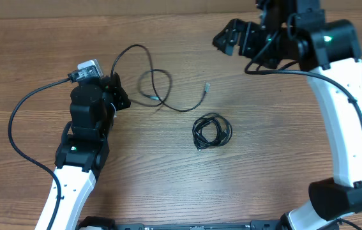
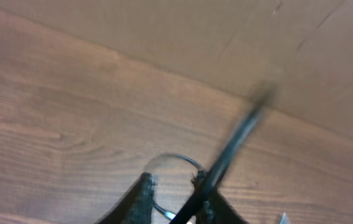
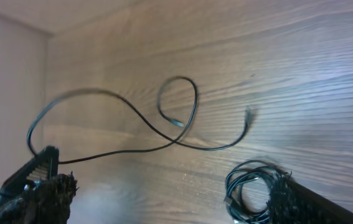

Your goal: Untangle cables

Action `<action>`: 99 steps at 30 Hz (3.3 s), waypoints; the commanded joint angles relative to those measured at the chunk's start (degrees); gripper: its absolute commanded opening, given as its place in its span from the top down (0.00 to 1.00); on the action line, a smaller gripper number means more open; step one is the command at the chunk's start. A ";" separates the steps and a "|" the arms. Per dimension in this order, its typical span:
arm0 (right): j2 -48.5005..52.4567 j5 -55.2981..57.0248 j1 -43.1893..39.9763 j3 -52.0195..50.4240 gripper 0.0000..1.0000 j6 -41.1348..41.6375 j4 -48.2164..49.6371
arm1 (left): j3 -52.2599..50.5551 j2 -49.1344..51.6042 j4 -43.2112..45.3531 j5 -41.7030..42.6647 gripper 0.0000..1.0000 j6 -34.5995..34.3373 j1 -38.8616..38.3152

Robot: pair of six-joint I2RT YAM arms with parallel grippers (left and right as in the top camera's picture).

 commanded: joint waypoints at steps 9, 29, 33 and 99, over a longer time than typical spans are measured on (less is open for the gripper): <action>5.46 -1.25 5.57 1.33 0.00 -2.95 1.31 | 1.01 -0.22 -6.23 0.92 0.31 -1.05 0.11; 15.69 -1.42 12.28 1.33 0.00 -3.10 5.62 | 4.24 -11.04 -25.46 11.34 0.00 -13.00 27.87; 18.95 -1.42 16.13 1.33 0.00 -3.41 8.98 | 4.24 -11.04 -30.60 11.37 0.01 -13.07 34.47; 35.34 14.21 24.13 -3.96 0.38 -27.17 11.30 | 4.22 -11.02 -42.73 30.84 0.01 15.02 47.12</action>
